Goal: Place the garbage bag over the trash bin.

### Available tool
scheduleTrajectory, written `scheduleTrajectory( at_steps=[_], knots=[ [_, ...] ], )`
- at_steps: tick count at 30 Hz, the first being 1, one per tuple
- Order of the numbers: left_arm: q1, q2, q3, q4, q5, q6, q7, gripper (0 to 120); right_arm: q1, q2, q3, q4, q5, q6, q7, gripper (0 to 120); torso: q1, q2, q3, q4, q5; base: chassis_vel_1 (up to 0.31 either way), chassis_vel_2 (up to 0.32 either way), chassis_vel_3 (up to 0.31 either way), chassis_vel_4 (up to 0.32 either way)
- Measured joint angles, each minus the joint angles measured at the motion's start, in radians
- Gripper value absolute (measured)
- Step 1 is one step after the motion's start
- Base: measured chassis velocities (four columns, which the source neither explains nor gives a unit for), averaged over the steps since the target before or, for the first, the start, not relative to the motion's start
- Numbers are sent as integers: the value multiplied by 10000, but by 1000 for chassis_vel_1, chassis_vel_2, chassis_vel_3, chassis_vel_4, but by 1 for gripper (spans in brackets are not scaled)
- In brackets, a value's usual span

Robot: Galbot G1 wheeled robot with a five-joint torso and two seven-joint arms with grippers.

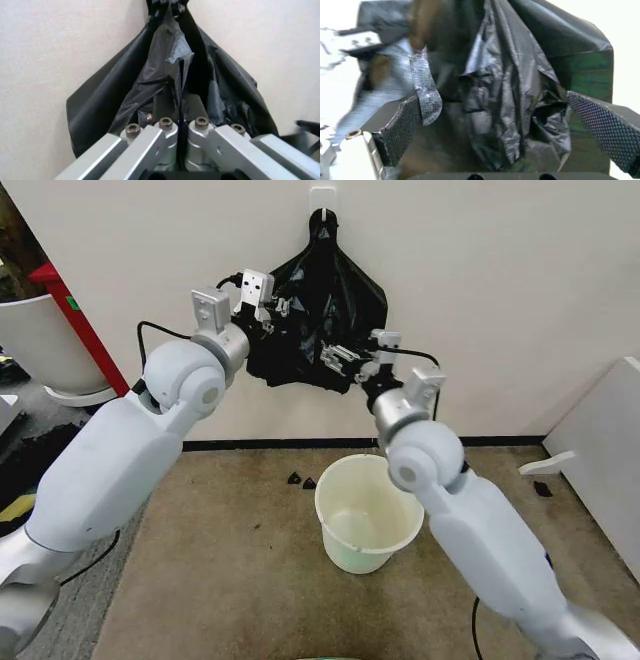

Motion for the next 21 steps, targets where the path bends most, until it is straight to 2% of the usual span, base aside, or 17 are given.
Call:
scheduleTrajectory(
  at_steps=[13, 16, 17, 21],
  knots=[
    [-38, 64, -86, -207, -13, 75, 41, 0, 725, 305, -192, -1350, -225, -6, 295, 98, 0, 0, 0, -1, 1, 0, 0, 0, 0],
    [-37, 73, -90, -209, -13, 81, 41, 0, 792, 353, -194, -1633, -361, 86, 292, 88, 0, 0, 0, -1, 1, 0, 0, 0, 0],
    [-37, 73, -90, -209, -13, 81, 41, 0, 792, 353, -194, -1633, -361, 86, 292, 88, 0, 0, 0, -1, 1, 0, 0, 0, 0],
    [-52, 55, -101, -208, -13, 98, 41, 0, 822, 374, -184, -1861, -480, 204, 278, 71, 0, 0, -1, -1, 1, 0, 0, 0, 0]
  ],
)
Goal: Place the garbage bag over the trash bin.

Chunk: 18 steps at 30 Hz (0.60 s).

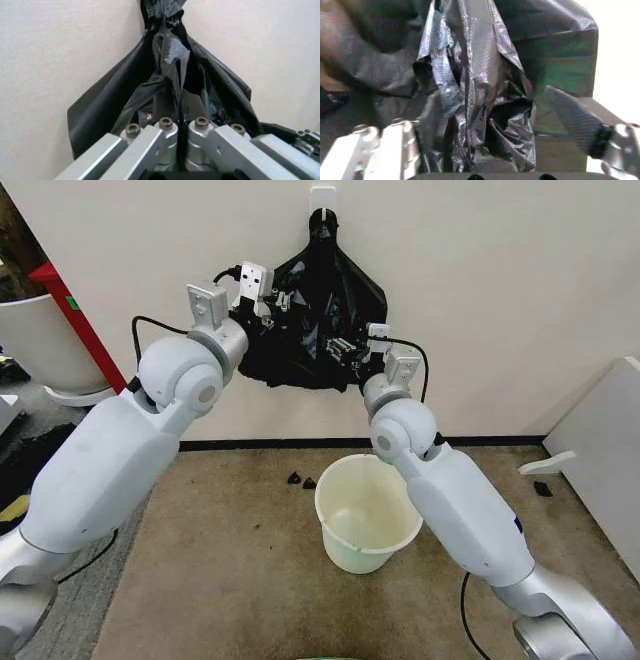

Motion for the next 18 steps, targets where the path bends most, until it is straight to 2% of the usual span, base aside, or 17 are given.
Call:
scheduleTrajectory(
  at_steps=[3, 5, 8, 10, 13, 14, 16, 18],
  knots=[
    [-15, -12, -12, 20, 3, 5, 0, 0, 27, -18, 30, -76, -25, 61, -17, 57, 0, 0, 0, 0, 0, 0, 0, 0, 0],
    [-16, -14, -20, 27, 5, 5, 0, 0, 35, -28, 43, -98, -29, 80, -18, 54, 0, 0, 0, 0, 0, 0, 0, 0, 0],
    [2, -11, -71, 45, 16, 6, 0, 0, 14, -85, 77, -91, -39, 153, -23, 41, 0, 0, 0, 0, 0, 0, 0, 0, 0],
    [33, -5, -105, 54, 21, 6, 0, 0, -21, -119, 95, -55, -35, 163, -24, 36, 0, 0, 0, 0, 1, 0, 0, 0, 0],
    [33, -5, -105, 54, 21, 6, 0, 0, -21, -119, 95, -55, -35, 163, -24, 36, 0, 0, 0, 0, 1, 0, 0, 0, 0],
    [100, 17, -208, 115, 43, 6, -2, 0, -97, -190, 174, 22, 0, 196, -29, 20, 0, 0, 0, 0, 0, 0, 0, 0, 0],
    [168, 69, -298, 151, 65, 6, 5, 0, -125, -253, 268, 79, 113, 198, -33, 11, 0, 0, 0, 0, 0, 0, 0, 0, 0],
    [192, 81, -319, 151, 67, 6, 10, 0, -128, -274, 288, 87, 143, 198, -41, 8, 0, 0, 0, 0, 0, 0, 0, 0, 0]
  ],
)
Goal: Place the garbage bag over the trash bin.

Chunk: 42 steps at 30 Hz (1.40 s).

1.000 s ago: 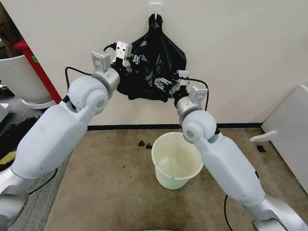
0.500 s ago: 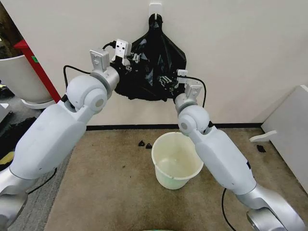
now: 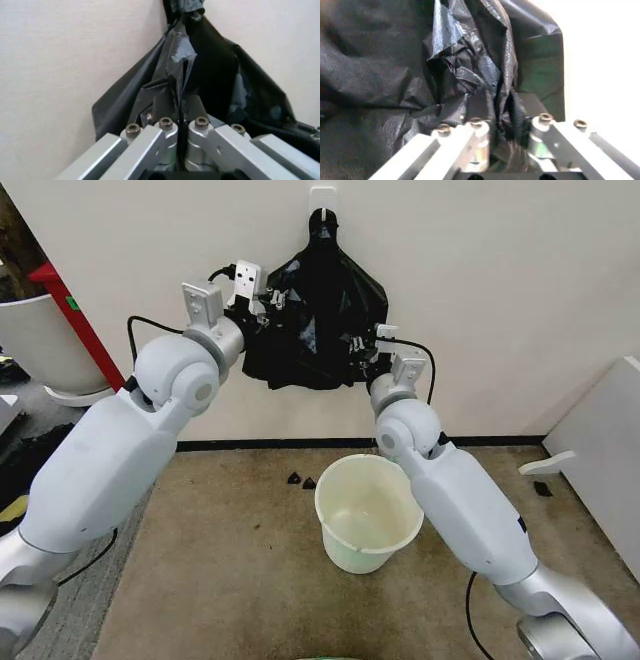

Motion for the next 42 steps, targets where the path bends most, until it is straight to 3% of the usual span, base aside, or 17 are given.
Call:
scheduleTrajectory(
  at_steps=[2, 16, 31, 39, 42],
  knots=[
    [51, 18, -35, -4, 6, -5, 2, 0, -9, -31, 24, 8, 46, 2, -17, 0, 0, 0, 0, 0, 0, 0, 0, 0, 0],
    [192, 109, -359, -86, 15, -61, -59, 0, -291, -367, 323, 576, 608, -37, -67, 0, 0, 0, 0, 0, 0, 0, 0, 0, 0],
    [1467, 524, -909, -930, -41, 272, -60, 0, -1304, -913, 626, 1378, 844, -98, -257, 0, 0, 0, 0, 1, 1, 0, 0, 0, 0],
    [2048, 918, -1193, -1601, -469, 337, -70, 0, -2061, -1635, 1217, 2612, 1627, -464, -245, 0, 0, 0, 0, 2, 1, 0, 0, 0, 0],
    [2201, 1179, -1253, -2124, -1162, 339, -65, 0, -2539, -2254, 1789, 3383, 2356, -831, -273, 0, -1, 0, -1, 0, 3, 0, 0, 0, 0]
  ],
)
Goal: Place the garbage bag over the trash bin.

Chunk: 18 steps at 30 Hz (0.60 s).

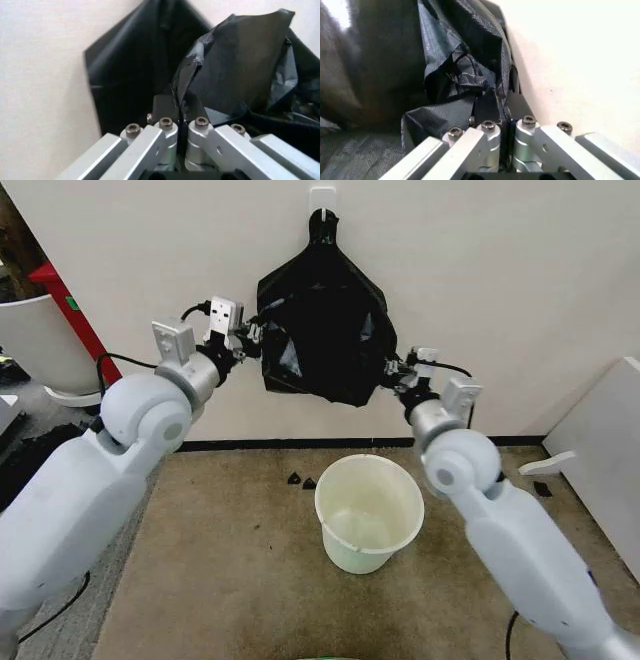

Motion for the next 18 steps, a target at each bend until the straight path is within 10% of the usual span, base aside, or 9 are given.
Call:
scheduleTrajectory(
  at_steps=[18],
  knots=[
    [-559, 216, 456, -1464, -3423, 177, -341, 0, -1911, -2752, 2828, 3129, 2633, -1301, -49, 0, 0, 0, 1, 1, -1, 0, 0, 0, 0]
  ],
)
